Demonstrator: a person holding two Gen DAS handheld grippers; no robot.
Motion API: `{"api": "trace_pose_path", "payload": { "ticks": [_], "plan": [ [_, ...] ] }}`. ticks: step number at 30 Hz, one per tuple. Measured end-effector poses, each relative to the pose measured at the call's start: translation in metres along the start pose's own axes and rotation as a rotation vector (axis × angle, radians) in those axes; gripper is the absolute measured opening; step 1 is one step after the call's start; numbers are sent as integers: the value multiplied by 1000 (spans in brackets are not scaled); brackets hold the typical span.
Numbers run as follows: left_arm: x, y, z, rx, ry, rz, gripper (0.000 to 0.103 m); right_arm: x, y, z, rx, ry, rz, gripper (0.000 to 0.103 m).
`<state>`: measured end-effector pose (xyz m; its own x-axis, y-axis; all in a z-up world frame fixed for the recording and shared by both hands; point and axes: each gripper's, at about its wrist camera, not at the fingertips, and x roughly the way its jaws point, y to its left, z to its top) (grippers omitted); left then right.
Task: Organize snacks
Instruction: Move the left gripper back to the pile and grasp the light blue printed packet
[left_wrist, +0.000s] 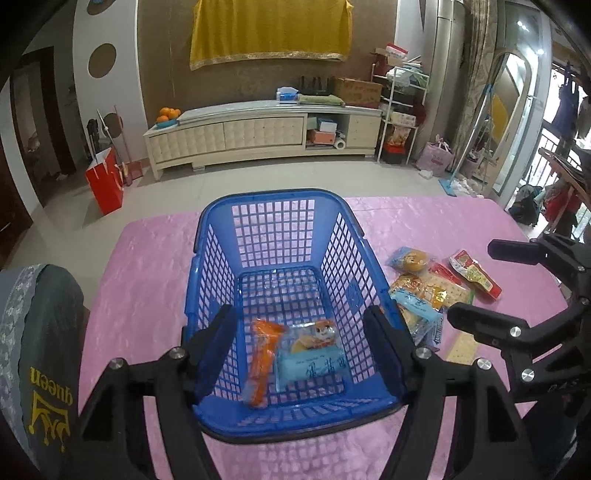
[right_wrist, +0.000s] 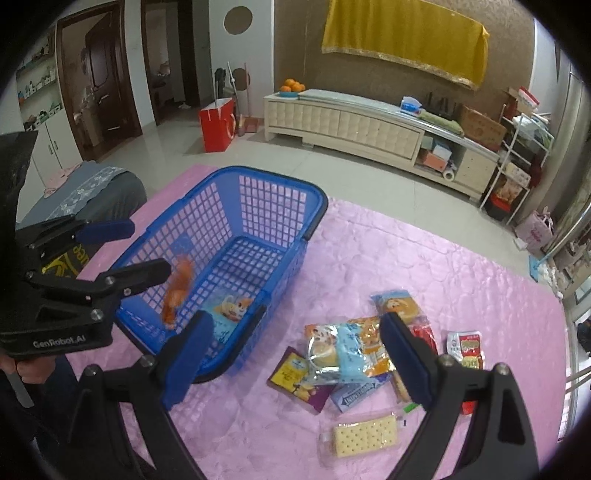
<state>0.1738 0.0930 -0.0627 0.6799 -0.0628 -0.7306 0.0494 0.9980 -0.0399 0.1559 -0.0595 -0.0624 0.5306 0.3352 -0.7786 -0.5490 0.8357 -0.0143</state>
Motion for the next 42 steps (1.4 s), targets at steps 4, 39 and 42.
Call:
{"api": "trace_pose_path", "payload": {
  "ticks": [4,39,42],
  "plan": [
    [-11,-12,-3,13,5,-15,68,-13,-7,-6,12,-14,8,94],
    [35,-178,-17,11,163,-111,68,-40,-154,-94,212,37,-86,94],
    [50,-182,-15,-10,190,-103,68,-29,-161,-98,212,48,-82,94]
  ]
}}
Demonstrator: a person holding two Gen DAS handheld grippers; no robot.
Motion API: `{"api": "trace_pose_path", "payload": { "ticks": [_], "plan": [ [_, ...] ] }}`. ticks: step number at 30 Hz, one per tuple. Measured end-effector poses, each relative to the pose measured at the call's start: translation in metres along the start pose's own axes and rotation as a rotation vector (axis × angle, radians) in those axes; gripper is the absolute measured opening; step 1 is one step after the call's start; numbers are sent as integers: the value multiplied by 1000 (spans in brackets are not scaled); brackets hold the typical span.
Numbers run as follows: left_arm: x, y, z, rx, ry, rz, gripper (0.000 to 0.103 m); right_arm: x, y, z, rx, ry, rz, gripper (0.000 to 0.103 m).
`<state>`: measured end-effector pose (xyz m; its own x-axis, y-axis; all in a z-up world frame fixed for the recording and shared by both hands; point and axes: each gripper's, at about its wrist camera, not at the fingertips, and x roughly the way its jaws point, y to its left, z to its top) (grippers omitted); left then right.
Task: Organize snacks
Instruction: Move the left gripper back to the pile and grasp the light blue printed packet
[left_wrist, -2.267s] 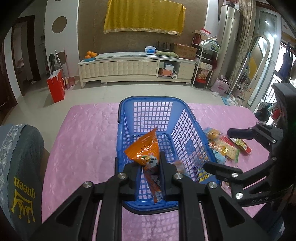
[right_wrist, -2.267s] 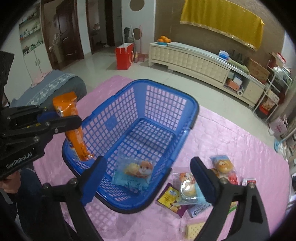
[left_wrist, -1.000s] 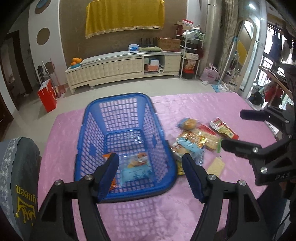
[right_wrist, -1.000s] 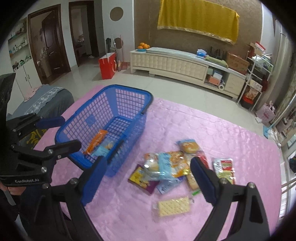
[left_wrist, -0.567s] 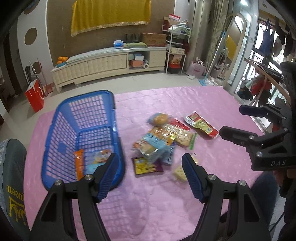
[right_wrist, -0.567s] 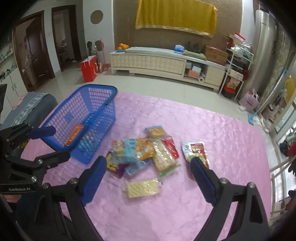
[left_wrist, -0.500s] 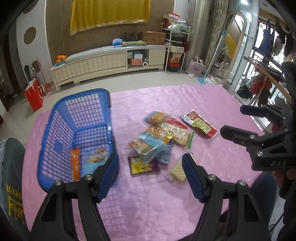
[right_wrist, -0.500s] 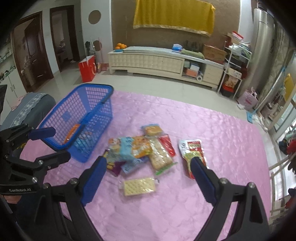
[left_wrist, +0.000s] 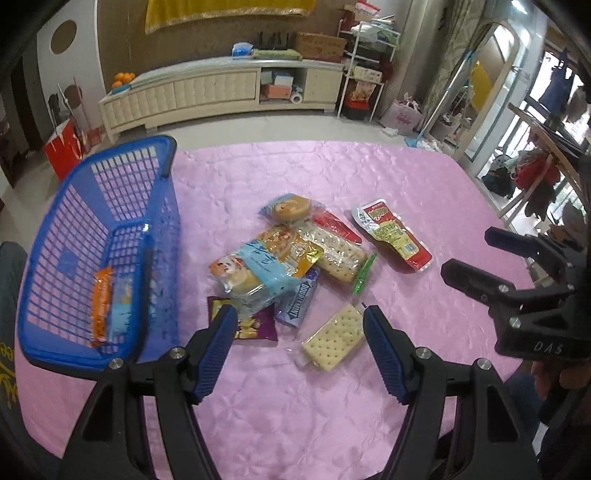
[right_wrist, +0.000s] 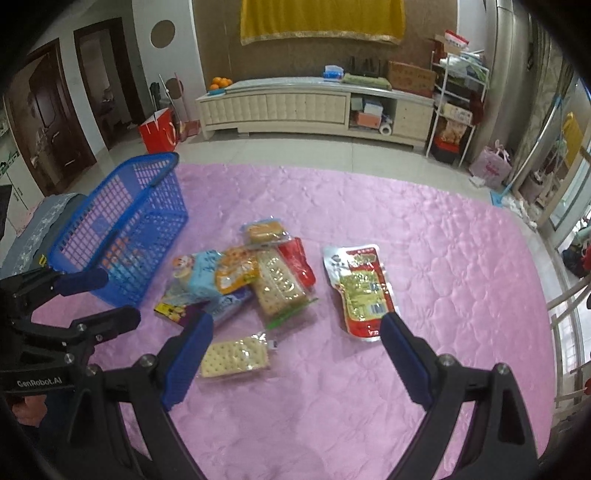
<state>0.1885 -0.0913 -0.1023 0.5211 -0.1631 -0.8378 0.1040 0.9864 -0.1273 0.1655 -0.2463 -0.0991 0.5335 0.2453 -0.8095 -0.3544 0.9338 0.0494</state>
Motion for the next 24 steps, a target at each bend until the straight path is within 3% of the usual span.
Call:
{"api": "trace_pose_path", "payload": {
  "ticks": [6,13,18,24],
  "plan": [
    [33,2,8,-41,48,45,68,22,-14,5,13,8,-6,94],
    [69,19,13,-107,72,103,68,49,-10,14,-41,14,-86,94],
    [91,33,16,-158,103,92,68,72,-5,17,-52,39,-65,94],
    [109,39,22,-152,111,121,68,92,-8,18,-36,62,-43,94]
  ]
}}
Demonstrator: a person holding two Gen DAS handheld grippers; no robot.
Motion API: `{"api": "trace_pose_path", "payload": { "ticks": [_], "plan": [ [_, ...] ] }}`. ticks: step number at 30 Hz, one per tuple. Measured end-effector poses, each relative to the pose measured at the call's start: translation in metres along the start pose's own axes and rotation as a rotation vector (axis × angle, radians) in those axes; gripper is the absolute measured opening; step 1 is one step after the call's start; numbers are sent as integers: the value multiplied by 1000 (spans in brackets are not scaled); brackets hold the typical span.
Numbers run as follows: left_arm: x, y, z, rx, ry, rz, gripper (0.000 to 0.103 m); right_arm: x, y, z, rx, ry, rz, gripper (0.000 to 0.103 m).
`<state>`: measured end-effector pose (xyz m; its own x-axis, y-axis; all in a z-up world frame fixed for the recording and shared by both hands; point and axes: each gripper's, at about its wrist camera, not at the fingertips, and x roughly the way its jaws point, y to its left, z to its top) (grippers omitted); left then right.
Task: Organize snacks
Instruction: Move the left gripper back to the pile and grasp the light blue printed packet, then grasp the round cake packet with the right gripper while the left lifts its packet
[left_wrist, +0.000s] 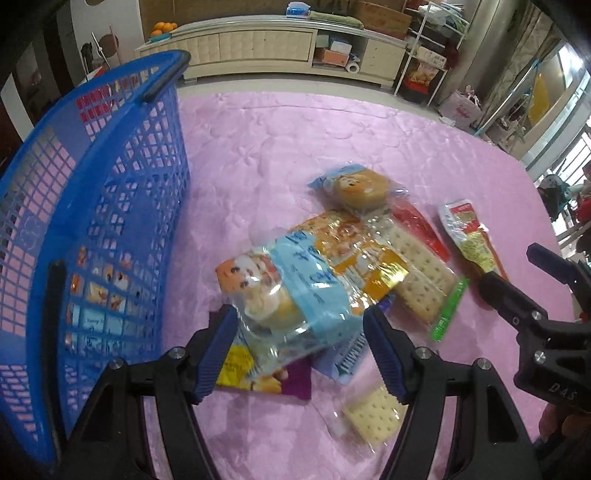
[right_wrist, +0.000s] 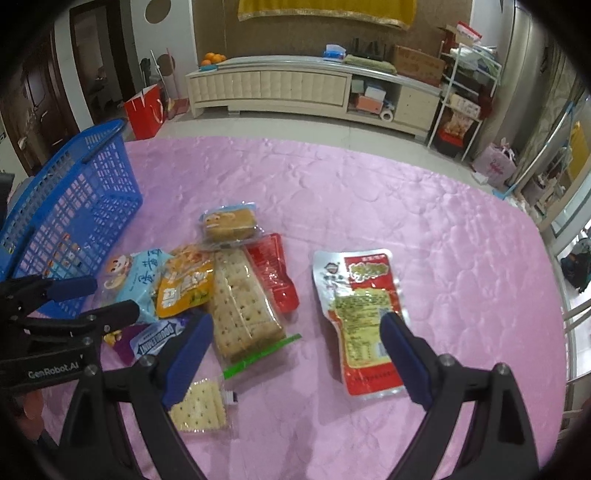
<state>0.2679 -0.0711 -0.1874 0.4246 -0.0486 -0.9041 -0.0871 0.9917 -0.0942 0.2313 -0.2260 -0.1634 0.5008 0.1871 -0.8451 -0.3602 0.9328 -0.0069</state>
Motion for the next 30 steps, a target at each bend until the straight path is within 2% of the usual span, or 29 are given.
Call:
{"api": "trace_pose_path", "payload": {
  "ticks": [9,18,22,24,25,28,30],
  "plan": [
    [16,0,16,16,-2,35,69,13,0,5,-5,18,12,94],
    [31,-6,26,47,32,115,76,17,-1,6,-4,38,16,94],
    [34,-9,27,67,51,131,76,19,0,9,-7,48,16,94],
    [33,-11,26,89,53,134,69,19,0,12,-12,54,18,94],
    [33,-14,27,97,49,116,54,19,1,14,-13,55,20,94],
    [21,-11,17,112,34,99,35,20,1,18,-3,58,39,94],
    [13,-11,16,116,7,91,26,21,1,22,2,60,52,94]
  ]
}}
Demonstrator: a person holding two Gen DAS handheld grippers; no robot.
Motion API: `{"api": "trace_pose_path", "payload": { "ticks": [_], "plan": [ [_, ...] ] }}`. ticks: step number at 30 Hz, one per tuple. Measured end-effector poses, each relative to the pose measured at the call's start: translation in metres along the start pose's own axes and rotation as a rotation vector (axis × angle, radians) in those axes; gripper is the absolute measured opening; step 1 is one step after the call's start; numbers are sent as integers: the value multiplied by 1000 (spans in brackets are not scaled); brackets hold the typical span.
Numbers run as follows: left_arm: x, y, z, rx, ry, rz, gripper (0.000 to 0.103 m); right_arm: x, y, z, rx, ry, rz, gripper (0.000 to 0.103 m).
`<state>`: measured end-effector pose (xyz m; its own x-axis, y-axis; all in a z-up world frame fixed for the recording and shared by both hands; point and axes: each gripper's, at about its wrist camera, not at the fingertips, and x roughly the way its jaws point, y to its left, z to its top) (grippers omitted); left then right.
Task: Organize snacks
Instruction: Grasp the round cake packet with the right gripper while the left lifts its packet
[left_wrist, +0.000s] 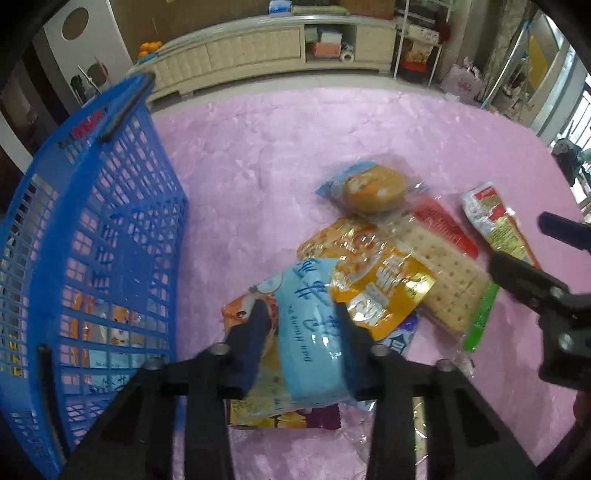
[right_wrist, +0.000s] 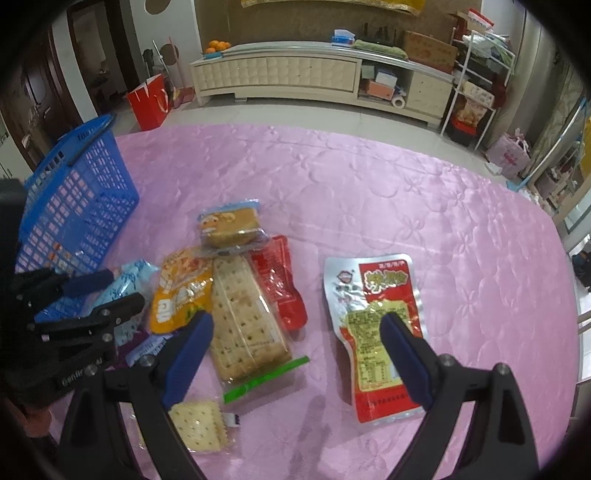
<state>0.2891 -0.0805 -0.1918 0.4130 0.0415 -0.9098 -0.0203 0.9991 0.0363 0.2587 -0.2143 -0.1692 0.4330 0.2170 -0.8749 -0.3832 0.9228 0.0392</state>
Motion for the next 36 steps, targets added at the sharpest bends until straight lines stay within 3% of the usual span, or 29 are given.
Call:
{"api": "trace_pose_path", "payload": {
  "ticks": [4,15,22,29,30,32,36],
  "plan": [
    [-15,5,-1,-23,-47,-39,16,4,3,9,-5,4,29,94],
    [-28,28,9,-104,-115,-70,15,38,18,47,-59,50,124,94],
    [-19,22,22,-95,-139,-67,15,68,44,67,-140,101,108,94],
    [-14,15,30,-79,-151,-58,15,97,38,68,-125,141,107,94],
    [-14,15,31,-85,-158,-59,15,98,38,68,-130,135,103,90],
    [-16,15,31,-93,-177,-56,15,101,39,67,-133,135,127,71],
    [-17,18,32,-100,-192,-64,15,92,40,63,-155,105,116,62]
  ]
}}
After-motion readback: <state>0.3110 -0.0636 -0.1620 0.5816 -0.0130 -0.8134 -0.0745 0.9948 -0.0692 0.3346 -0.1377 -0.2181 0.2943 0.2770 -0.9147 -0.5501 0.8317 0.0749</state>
